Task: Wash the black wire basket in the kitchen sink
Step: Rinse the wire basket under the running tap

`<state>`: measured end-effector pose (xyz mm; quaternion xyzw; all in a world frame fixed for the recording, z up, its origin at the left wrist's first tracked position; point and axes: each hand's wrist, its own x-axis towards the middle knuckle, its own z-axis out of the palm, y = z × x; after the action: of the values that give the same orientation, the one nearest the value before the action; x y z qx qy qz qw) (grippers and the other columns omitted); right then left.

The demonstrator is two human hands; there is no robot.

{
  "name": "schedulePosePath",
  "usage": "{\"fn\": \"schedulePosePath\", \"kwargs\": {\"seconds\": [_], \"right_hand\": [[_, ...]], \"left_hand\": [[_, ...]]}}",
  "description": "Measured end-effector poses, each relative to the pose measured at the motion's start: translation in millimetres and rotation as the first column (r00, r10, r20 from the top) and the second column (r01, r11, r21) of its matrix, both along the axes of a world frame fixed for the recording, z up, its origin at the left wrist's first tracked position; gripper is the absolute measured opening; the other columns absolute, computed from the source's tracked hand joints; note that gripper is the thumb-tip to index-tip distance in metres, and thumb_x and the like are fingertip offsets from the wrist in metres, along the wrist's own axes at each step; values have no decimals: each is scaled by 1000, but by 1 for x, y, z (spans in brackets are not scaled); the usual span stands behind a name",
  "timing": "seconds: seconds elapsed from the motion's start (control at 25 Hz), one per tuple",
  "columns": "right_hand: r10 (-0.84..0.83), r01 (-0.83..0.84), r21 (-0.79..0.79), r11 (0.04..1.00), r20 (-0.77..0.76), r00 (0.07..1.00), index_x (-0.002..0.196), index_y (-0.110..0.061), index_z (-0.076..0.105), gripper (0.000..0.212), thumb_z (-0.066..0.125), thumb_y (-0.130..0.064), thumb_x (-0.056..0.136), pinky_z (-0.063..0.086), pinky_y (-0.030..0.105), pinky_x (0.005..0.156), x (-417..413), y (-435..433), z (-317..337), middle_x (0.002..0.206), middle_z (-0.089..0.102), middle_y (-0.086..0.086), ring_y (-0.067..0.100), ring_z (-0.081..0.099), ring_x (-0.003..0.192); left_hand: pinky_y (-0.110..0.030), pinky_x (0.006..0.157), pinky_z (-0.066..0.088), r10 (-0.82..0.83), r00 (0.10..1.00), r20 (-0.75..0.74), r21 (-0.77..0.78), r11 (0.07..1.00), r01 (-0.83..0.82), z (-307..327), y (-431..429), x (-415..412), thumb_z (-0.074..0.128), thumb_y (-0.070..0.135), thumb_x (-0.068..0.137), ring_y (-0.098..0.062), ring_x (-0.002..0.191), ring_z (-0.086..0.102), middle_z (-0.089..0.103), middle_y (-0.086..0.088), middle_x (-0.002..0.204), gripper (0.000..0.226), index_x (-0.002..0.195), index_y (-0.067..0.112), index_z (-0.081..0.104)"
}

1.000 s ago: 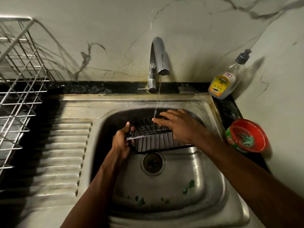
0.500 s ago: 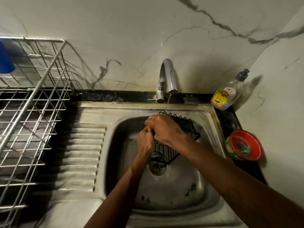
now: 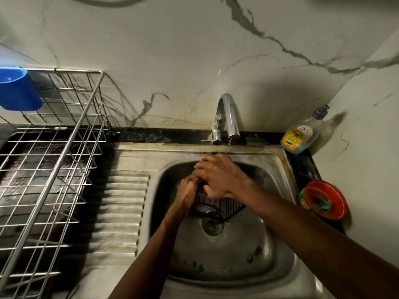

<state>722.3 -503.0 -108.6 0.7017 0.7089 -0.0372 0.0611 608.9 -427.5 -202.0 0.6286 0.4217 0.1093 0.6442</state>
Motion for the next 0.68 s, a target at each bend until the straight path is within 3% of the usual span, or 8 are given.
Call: {"fn": "schedulePosePath", "kwargs": {"seconds": [0.08, 0.16, 0.28, 0.4, 0.52, 0.6, 0.68], "right_hand": [[-125, 120, -45, 992, -149, 981, 146, -30, 48, 71, 61, -55, 81, 26, 49, 119, 13, -3, -7, 156, 42, 0, 21, 33, 145], [-239, 214, -118, 970, -282, 929, 157, -30, 28, 86, 58, -67, 85, 21, 46, 122, 18, -11, -18, 165, 25, -1, 20, 25, 150], [-242, 221, -101, 970, -306, 921, 161, -27, 11, 95, 52, -72, 87, 15, 48, 125, 12, -14, -27, 168, 17, 0, 20, 17, 153], [-246, 206, -156, 966, -306, 920, 161, -30, 4, 99, 47, -77, 85, 9, 51, 125, 13, -1, -28, 169, 11, 1, 21, 10, 155], [-235, 182, -184, 966, -327, 915, 161, -32, 10, 94, 49, -75, 86, 7, 50, 125, 18, 4, -29, 168, 13, -2, 19, 10, 154], [-204, 168, -128, 977, -362, 910, 159, -34, 23, 83, 51, -69, 89, 12, 50, 124, 22, -2, -29, 166, 23, -4, 16, 18, 153], [-185, 199, -8, 980, -404, 896, 152, -31, 41, 69, 54, -60, 90, 25, 50, 121, 25, -9, -29, 157, 42, -2, 15, 34, 146]], "left_hand": [[-38, 92, 55, -14, 997, 77, -74, 997, 20, 18, 1, -2, 52, 38, 93, -21, 103, 71, 78, -3, 104, 31, 99, 21, 78], [-33, 91, 55, 26, 991, 130, -199, 980, 1, 28, -2, -1, 45, 33, 104, -20, 107, 71, 77, -5, 108, 36, 114, 16, 75], [-25, 81, 55, 55, 991, 123, -260, 965, -22, 35, -10, 0, 38, 42, 107, -5, 93, 73, 78, 5, 101, 39, 112, 27, 73], [-16, 71, 46, 40, 992, 120, -308, 951, -1, 38, -9, -3, 36, 38, 108, 10, 83, 65, 72, 21, 90, 32, 105, 39, 68], [-25, 70, 45, 19, 997, 81, -374, 927, 13, 47, -5, -5, 43, 31, 105, 0, 87, 65, 73, 14, 95, 27, 108, 35, 69], [-33, 73, 50, -22, 999, 26, -293, 956, 29, 47, -3, 0, 53, 31, 97, -13, 91, 68, 76, 2, 100, 25, 111, 26, 74], [-40, 83, 57, 40, 997, -65, -172, 984, -51, 45, -1, 8, 65, 37, 82, -20, 91, 71, 77, -1, 92, 25, 97, 21, 77]]}}
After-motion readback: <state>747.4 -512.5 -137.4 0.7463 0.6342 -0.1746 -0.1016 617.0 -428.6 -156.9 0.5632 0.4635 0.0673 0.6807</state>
